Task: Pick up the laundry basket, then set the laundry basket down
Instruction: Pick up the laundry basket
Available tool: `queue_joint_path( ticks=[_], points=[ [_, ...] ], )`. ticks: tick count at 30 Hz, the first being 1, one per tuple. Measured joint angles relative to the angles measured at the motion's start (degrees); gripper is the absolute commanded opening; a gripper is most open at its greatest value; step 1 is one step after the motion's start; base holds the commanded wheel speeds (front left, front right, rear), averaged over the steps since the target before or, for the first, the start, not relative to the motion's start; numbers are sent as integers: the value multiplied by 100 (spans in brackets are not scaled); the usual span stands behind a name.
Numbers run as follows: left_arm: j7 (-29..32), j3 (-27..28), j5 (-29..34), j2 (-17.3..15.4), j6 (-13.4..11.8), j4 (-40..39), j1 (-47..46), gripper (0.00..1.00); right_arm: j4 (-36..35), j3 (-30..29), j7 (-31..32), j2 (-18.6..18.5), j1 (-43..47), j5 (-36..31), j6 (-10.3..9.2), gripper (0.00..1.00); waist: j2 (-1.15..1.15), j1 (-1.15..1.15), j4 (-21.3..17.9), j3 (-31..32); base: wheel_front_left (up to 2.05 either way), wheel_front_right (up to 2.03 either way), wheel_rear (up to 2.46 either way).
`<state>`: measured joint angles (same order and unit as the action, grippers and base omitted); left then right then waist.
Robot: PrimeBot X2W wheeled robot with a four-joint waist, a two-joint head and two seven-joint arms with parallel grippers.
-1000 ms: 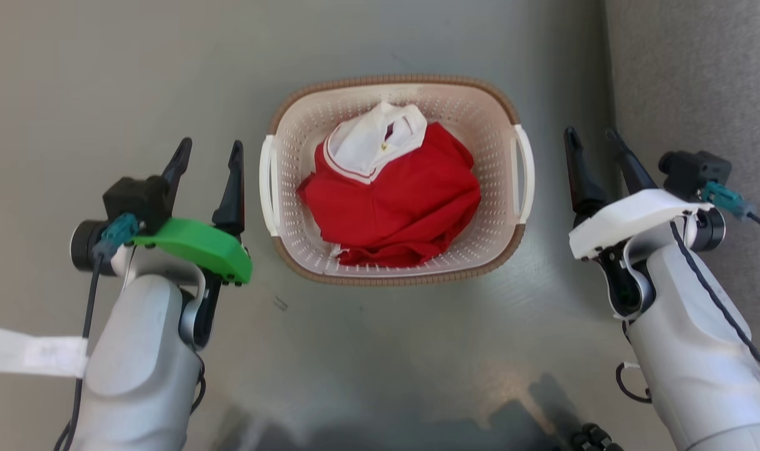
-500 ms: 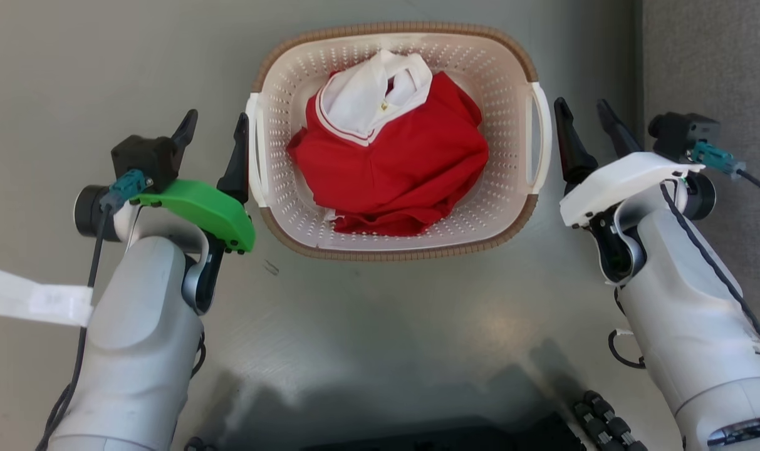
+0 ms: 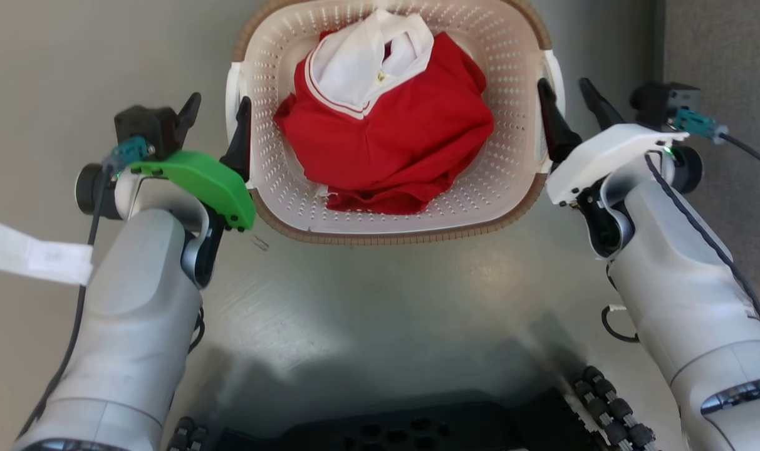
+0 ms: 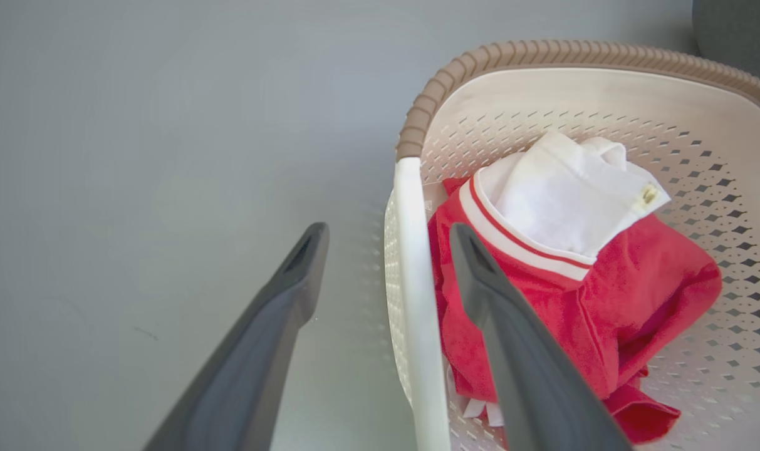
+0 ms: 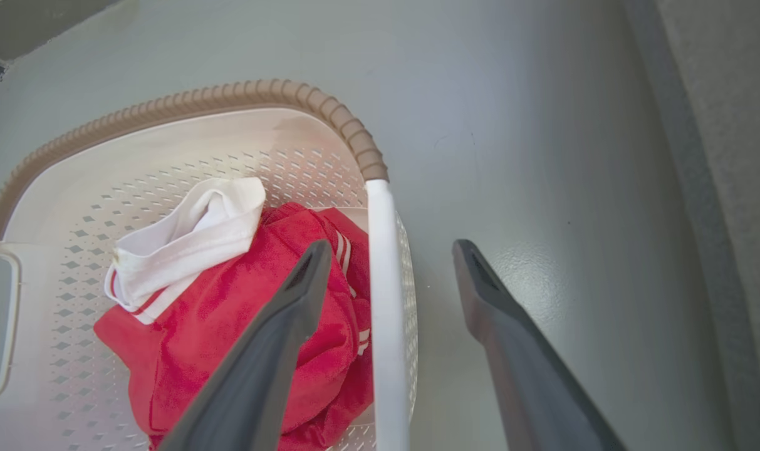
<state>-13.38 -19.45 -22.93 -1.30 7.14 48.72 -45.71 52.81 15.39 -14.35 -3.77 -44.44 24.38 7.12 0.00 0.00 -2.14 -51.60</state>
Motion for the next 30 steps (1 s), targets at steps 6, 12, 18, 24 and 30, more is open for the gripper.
queue_joint_path(
  ticks=[6,12,18,24,30],
  points=[
    [141,-181,-111,2,0,197,-327,100,255,218,144,8,-252,62,0,100,0,0,-8,-238,0,0,0],
    [274,-356,-233,4,0,422,-526,100,387,385,187,11,-478,214,0,100,0,0,-23,-447,0,0,0],
    [326,-604,-528,4,0,497,-614,100,435,616,187,12,-559,495,0,65,0,0,-36,-564,0,0,0],
    [376,-791,-816,3,1,588,-637,0,490,804,183,-9,-600,673,-3,0,0,0,-16,-587,0,0,0],
    [346,-890,-983,24,-12,644,-745,0,591,916,177,18,-715,757,-9,0,0,0,4,-564,0,0,0]
  ],
)
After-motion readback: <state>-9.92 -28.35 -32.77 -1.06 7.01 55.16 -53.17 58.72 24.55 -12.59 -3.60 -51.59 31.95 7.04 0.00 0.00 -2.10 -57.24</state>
